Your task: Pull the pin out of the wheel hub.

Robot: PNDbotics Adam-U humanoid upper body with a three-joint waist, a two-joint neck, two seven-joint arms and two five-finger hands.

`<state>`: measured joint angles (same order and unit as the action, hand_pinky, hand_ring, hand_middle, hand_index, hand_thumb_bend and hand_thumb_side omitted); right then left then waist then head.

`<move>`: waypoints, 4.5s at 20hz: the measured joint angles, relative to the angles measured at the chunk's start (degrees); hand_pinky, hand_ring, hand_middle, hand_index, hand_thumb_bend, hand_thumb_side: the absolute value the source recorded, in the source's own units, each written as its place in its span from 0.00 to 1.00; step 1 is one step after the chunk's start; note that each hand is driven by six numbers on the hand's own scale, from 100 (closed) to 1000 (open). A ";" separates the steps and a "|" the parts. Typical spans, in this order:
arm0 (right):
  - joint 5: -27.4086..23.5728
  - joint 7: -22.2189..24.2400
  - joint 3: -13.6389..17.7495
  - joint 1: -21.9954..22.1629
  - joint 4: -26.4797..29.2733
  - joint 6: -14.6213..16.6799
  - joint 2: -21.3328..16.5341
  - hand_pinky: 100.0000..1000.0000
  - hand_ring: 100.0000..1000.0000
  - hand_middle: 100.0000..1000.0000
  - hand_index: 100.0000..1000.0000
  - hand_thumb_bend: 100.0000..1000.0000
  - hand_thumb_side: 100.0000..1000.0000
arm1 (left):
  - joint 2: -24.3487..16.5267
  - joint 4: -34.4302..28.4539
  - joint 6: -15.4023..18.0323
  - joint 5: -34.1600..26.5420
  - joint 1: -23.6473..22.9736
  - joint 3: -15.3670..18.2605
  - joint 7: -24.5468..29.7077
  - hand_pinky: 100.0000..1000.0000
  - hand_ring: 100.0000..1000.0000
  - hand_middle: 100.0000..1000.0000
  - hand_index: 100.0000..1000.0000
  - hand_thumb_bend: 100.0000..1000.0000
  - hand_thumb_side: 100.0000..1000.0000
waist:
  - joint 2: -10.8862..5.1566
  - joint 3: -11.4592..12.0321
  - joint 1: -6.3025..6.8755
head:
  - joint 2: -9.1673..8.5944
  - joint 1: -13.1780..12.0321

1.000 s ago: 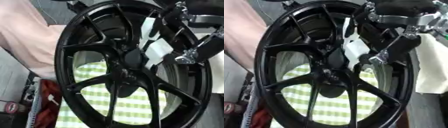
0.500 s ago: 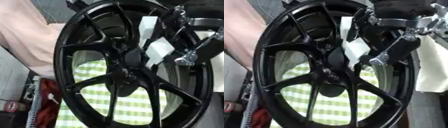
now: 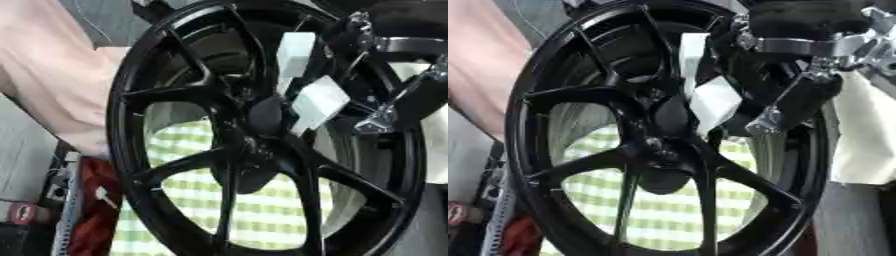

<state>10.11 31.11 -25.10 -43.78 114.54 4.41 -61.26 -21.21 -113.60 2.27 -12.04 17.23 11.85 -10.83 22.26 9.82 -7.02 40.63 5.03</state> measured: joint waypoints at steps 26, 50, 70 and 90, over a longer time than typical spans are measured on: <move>-0.72 2.25 -1.12 0.04 0.00 -1.72 0.15 0.65 0.55 0.56 0.67 0.29 0.00 | 0.02 0.00 0.08 0.00 0.42 0.00 0.38 0.84 0.63 0.61 0.79 0.00 0.81 | 0.37 0.80 -0.16 | -0.50 -0.13; -3.55 -0.22 -1.07 -0.05 -0.31 -3.26 0.57 0.57 0.46 0.32 0.46 0.23 0.00 | 0.04 0.00 0.22 0.00 0.42 -0.01 0.66 0.84 0.62 0.61 0.79 0.00 0.82 | 0.45 0.81 -0.17 | -0.96 -0.16; -9.45 -3.12 3.78 -0.84 -0.31 -7.10 1.02 0.49 0.42 0.27 0.39 0.33 0.00 | 0.04 0.00 0.08 -0.11 0.24 0.03 0.60 0.84 0.63 0.61 0.79 0.00 0.82 | -0.08 0.07 -0.55 | -1.02 -0.89; -16.93 -13.69 25.91 10.79 -9.98 -18.58 -0.53 0.53 0.43 0.27 0.39 0.33 0.00 | 0.01 0.00 0.33 -0.17 -0.61 0.99 -0.12 0.84 0.64 0.61 0.79 0.00 0.81 | -0.71 -2.85 0.66 | -1.52 -3.12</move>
<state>-6.82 17.42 0.80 -32.99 104.55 -14.18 -61.80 -21.20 -113.60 2.60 -12.21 16.62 12.84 -10.95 21.55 6.97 -6.36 39.11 1.90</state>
